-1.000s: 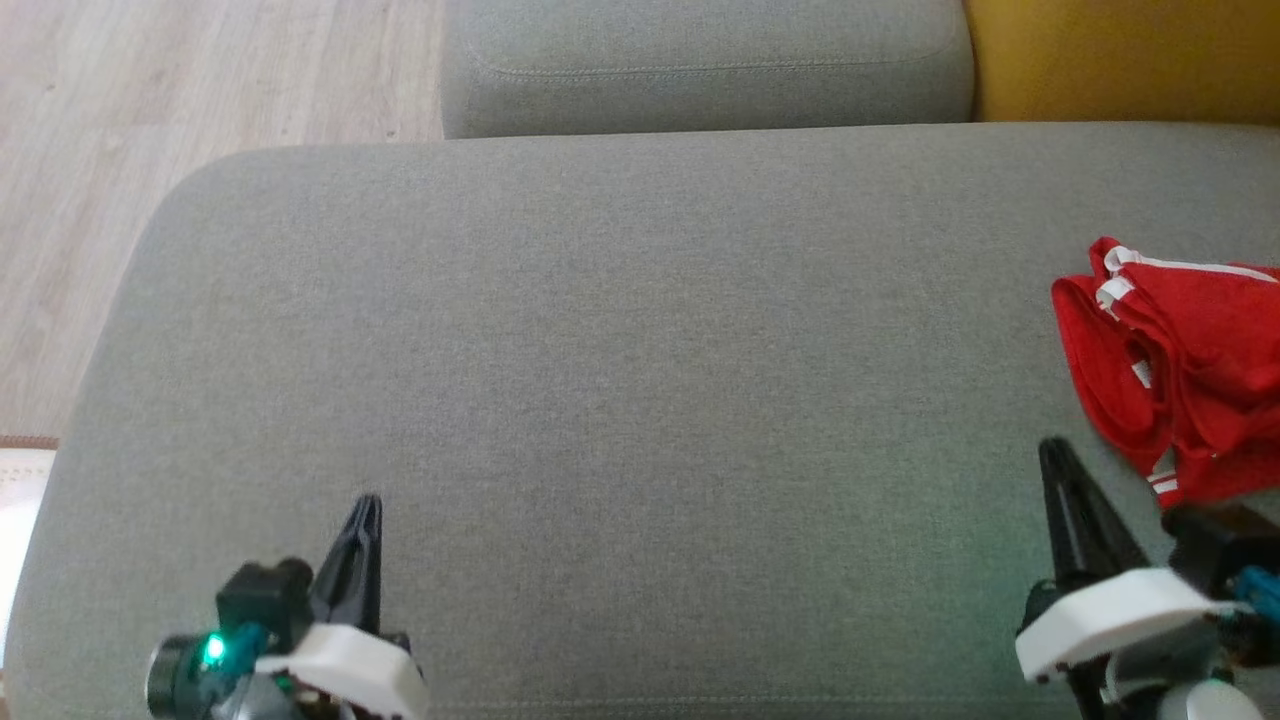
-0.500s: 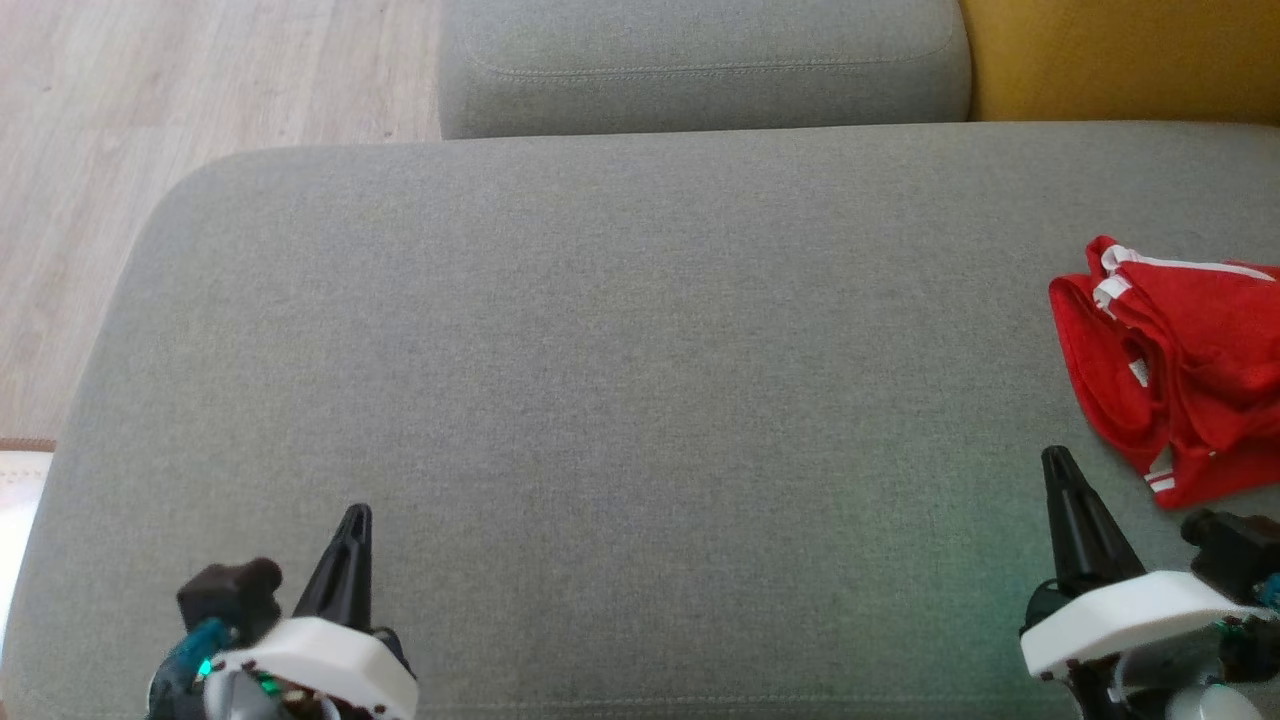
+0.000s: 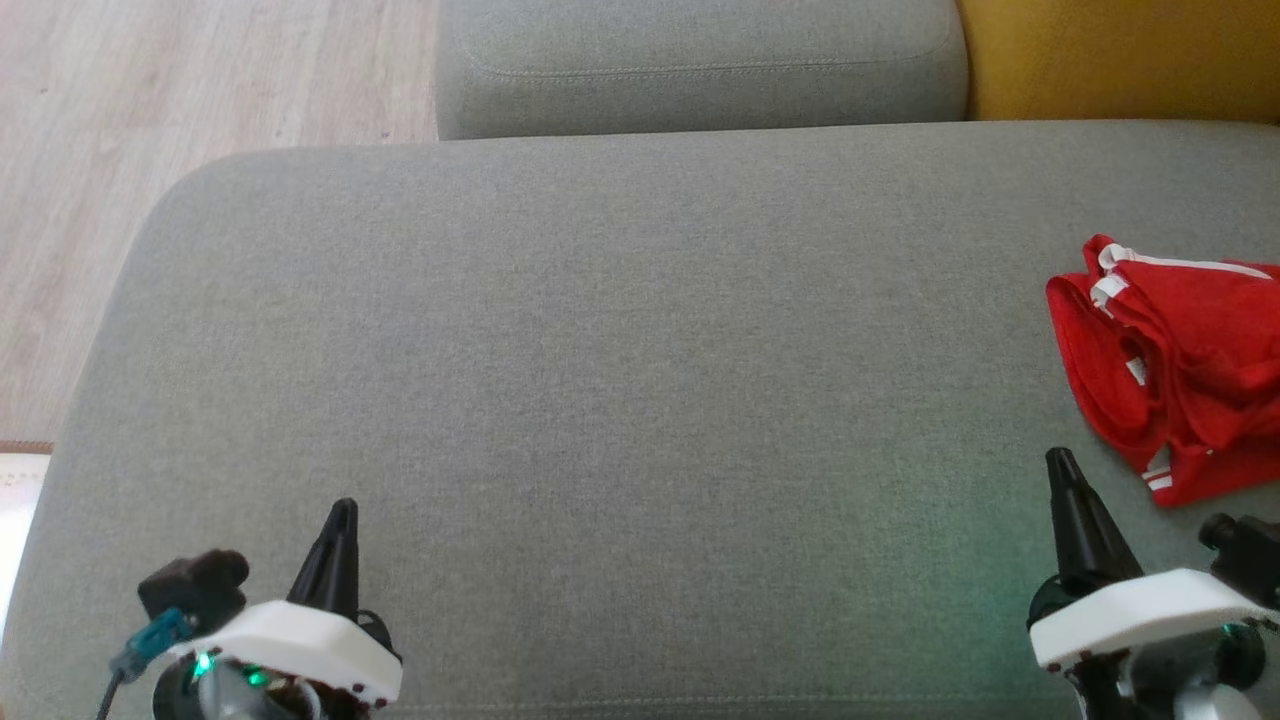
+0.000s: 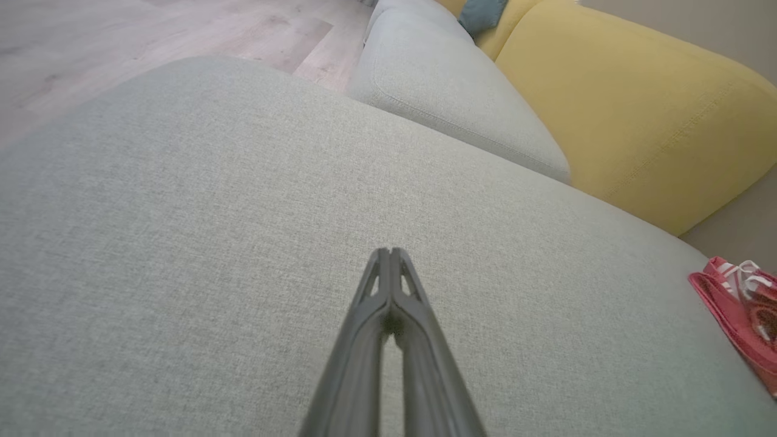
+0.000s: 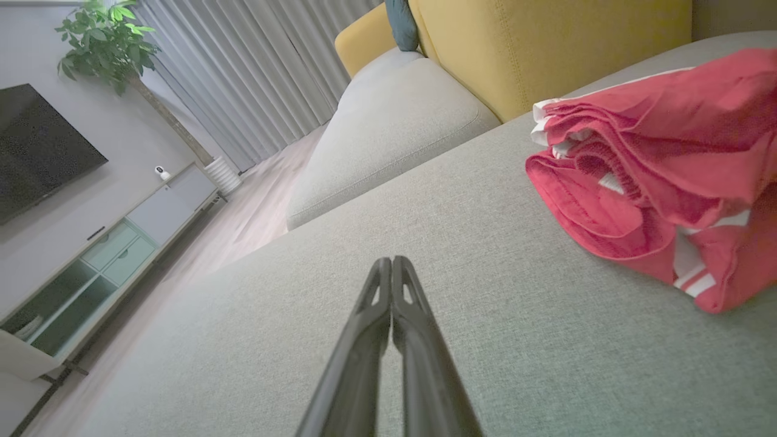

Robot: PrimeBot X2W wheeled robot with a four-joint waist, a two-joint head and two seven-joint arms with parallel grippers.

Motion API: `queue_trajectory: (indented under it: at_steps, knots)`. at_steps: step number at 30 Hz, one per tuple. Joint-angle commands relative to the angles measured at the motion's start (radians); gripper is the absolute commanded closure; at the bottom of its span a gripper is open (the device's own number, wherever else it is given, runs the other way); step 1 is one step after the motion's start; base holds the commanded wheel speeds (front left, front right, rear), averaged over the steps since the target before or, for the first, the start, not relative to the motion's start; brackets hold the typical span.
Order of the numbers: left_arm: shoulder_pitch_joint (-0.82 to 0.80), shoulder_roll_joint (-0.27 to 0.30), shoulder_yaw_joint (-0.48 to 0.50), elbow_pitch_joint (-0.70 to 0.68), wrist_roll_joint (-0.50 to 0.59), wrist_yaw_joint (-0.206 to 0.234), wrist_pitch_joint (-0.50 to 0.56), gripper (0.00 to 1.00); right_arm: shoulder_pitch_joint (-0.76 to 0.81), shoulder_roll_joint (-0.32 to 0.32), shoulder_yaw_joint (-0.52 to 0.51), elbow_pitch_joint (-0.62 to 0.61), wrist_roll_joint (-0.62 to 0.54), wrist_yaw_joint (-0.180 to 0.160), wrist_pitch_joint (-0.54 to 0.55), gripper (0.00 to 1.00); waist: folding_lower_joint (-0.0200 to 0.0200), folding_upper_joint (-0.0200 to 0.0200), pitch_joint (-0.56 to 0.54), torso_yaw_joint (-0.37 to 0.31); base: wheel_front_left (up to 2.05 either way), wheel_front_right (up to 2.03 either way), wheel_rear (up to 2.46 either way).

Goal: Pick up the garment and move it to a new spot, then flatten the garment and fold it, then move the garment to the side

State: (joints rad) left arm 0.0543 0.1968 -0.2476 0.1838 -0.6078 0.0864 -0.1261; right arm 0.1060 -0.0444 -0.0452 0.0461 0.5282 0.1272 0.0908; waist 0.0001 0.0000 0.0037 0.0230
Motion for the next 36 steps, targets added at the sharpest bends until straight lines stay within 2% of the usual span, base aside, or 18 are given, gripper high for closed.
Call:
queue_trajectory:
  at_steps: [1,36]
  knots:
    - [-0.057,0.004,0.026,-0.027,-0.030,-0.009,0.004,1.00,-0.059,-0.014,-0.002,-0.025,0.035,0.001,-0.008,1.00,0.0000,0.0000,0.000,0.000,0.00,0.00,0.00]
    - [-0.095,-0.042,0.139,0.004,-0.409,-0.088,0.081,1.00,-0.116,-0.021,-0.013,0.058,0.441,0.002,-0.008,1.00,-0.0001,0.0000,0.000,-0.009,0.00,0.00,0.00]
